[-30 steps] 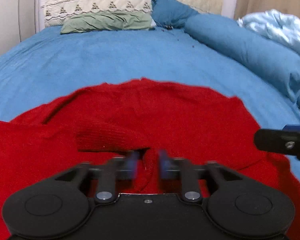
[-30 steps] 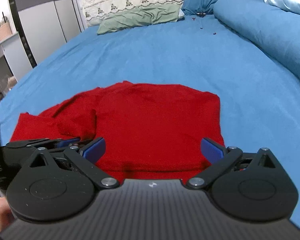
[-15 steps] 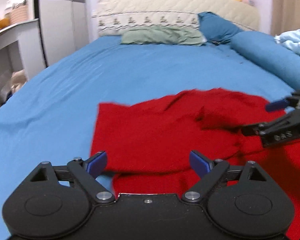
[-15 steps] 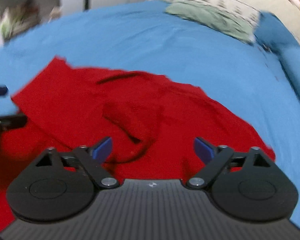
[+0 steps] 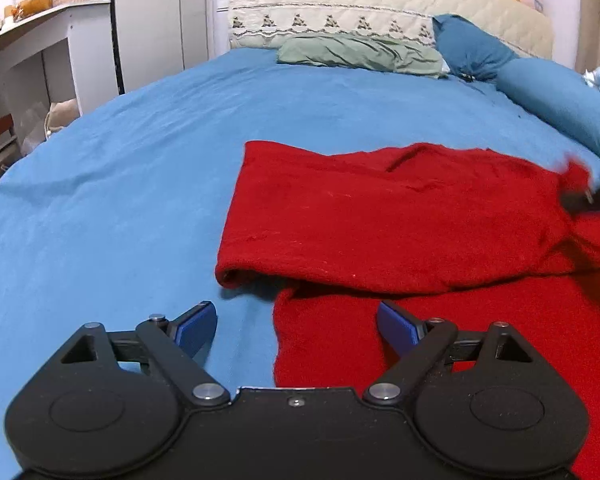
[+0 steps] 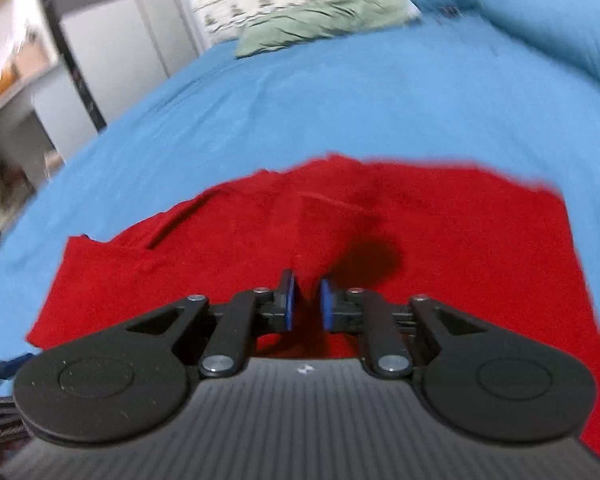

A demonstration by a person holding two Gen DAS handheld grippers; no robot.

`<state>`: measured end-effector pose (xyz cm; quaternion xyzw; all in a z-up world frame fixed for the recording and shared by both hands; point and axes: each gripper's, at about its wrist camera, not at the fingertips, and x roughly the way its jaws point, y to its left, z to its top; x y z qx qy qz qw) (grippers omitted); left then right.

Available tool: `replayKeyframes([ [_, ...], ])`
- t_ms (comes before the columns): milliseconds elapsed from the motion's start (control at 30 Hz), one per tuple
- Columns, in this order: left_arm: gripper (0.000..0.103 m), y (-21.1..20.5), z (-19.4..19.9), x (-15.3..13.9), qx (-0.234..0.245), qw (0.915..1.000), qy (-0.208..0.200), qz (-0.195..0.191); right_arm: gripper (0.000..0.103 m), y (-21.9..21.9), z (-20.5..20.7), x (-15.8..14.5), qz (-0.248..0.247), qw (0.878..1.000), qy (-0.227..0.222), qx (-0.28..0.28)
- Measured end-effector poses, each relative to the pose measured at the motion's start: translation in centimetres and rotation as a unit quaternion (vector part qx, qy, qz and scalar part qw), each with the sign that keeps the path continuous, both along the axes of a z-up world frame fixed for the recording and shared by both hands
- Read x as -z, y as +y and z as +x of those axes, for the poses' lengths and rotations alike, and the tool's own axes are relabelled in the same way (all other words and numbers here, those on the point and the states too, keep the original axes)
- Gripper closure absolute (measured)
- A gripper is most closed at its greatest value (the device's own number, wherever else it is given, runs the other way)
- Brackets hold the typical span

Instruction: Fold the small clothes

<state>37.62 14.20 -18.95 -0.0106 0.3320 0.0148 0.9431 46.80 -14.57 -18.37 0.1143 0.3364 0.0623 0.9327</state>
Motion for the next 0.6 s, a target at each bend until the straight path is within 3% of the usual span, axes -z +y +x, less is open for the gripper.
replayKeyframes([
  [33, 0.012, 0.1, -0.1, 0.1, -0.002, 1.0, -0.003, -0.001, 0.048, -0.7, -0.5, 0.8, 0.003, 1.0, 0.005, 0.008],
  [67, 0.012, 0.2, -0.6, 0.2, -0.001, 1.0, -0.004, 0.001, 0.039, -1.1, -0.9, 1.5, -0.001, 1.0, 0.011, 0.017],
  [233, 0.012, 0.2, -0.6, 0.3, -0.008, 0.9998, -0.012, 0.013, 0.025, -3.0, -2.0, 2.1, 0.05, 0.999, -0.017, 0.006],
  [367, 0.012, 0.1, -0.3, 0.6, -0.016, 0.9997, -0.013, 0.013, 0.023, -4.2, -2.0, 1.7, 0.085, 0.996, -0.028, 0.017],
  [467, 0.012, -0.1, -0.3, 0.7, -0.014, 0.9997, -0.013, 0.017, 0.023, -4.5, -0.7, 1.7, 0.095, 0.994, -0.011, 0.047],
  [567, 0.012, 0.1, -0.3, 0.9, -0.013, 0.9997, -0.013, 0.015, 0.033, -4.0, -0.1, 1.7, 0.08, 0.995, -0.003, 0.067],
  [600, 0.012, 0.2, -0.3, 0.9, -0.013, 0.9998, -0.012, 0.013, 0.041, -3.8, -0.2, 1.7, 0.07, 0.995, 0.0, 0.072],
])
